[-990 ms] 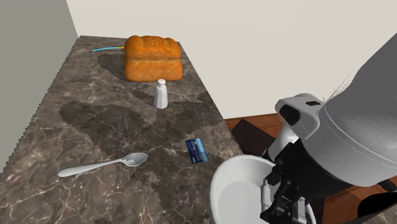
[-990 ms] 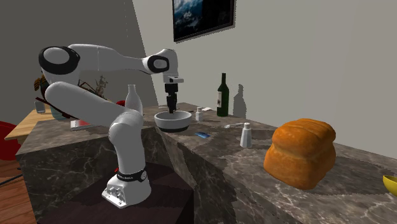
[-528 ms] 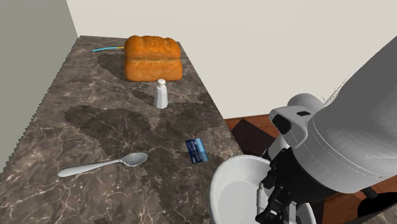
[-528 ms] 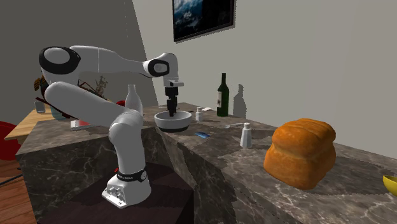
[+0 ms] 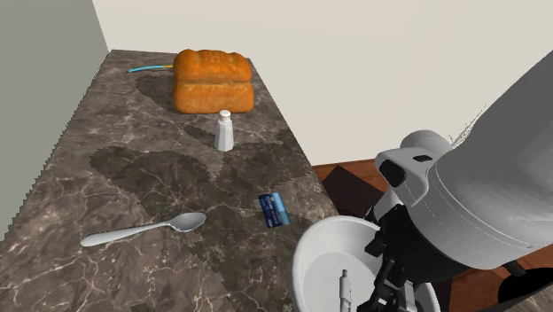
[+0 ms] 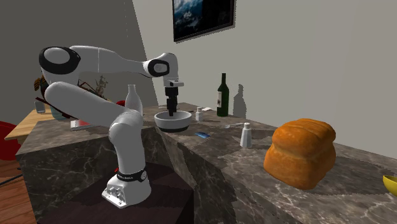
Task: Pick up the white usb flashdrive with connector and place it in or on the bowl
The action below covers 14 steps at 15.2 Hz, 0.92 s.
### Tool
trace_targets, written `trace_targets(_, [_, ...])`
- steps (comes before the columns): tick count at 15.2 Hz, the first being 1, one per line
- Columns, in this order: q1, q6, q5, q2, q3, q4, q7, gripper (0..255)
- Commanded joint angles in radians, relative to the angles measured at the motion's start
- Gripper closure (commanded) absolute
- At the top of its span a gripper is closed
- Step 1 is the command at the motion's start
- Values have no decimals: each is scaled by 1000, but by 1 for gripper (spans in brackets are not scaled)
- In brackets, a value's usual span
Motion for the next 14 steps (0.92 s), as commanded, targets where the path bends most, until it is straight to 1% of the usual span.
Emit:
trace_targets(1, [0,0,0,0,0,0,0,0])
trace_targets(2, [0,0,0,0,0,0,0,0])
trace_targets(6, [-18,-110,-58,8,-64,116,12,0])
trace_targets(14, [-18,-110,-58,8,-64,116,12,0])
